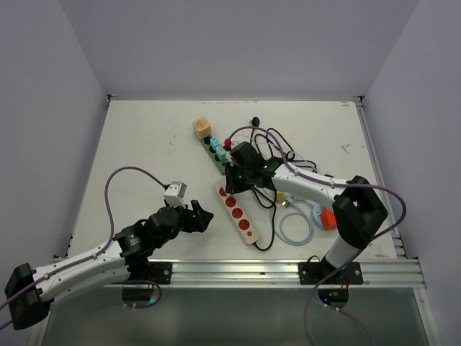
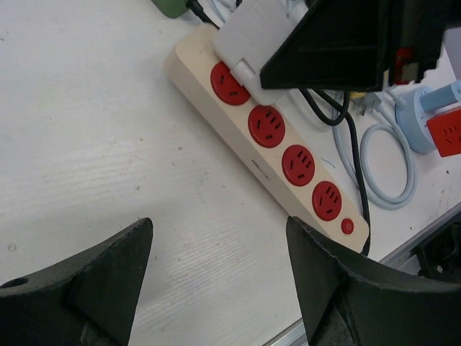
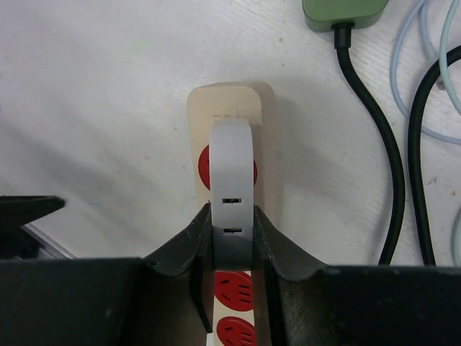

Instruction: Pull the plug off the socket

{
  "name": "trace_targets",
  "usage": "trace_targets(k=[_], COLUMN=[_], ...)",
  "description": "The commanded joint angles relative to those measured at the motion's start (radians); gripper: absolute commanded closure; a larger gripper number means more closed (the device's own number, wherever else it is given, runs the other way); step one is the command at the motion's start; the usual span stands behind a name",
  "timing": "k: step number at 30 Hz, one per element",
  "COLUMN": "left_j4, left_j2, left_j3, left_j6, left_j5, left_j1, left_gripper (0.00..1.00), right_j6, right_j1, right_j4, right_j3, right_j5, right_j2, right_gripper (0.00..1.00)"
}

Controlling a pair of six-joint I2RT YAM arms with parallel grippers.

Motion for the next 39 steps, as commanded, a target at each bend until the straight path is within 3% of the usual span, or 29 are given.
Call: trace_targets(k=[1, 5, 11, 15, 19, 30, 39], left_j4=[0.209, 0.367, 0.529, 0.680, 0.685, 0.646, 0.819], left_j2=[0.032, 0.104, 0.180, 0.153, 0.142, 0.326, 0.332], left_j3=[-0.051, -0.085, -0.095, -0.137, -0.151, -0.066, -0.063], left_j6=[-0.039, -0.045, -0.027, -0.028, -0.031, -0.046, -0.053], left_j5=[0.065, 0.111, 0.179, 0.230, 0.194, 0.187, 0.191], left_j1=[-0.003, -0.003, -0.003, -0.003, -0.003, -0.003, 0.016], left_gripper=[0.20, 0.11, 0.08, 0.05, 0.02, 0.01, 0.00], right_j6=[0.034, 0.077, 0.131, 0.151, 0.179, 0.232, 0.275], right_j1=[0.000, -0.001, 0.000, 0.002, 0.008, 0.023, 0.049], right_j4=[0.058, 0.107, 0.205, 0.242, 0.297, 0.363, 0.478], right_j3=[0.030, -0.009, -0.091, -0.134, -0.166, -0.195, -0.289], right_j5=[-0.034, -0.069, -0.068, -0.065, -0.072, -0.099, -0.066], right_j2=[-0.144, -0.228, -0.299, -0.319, -0.347, -0.442, -0.482], right_gripper=[1.00, 1.00, 1.00, 1.00, 1.00, 1.00, 1.00])
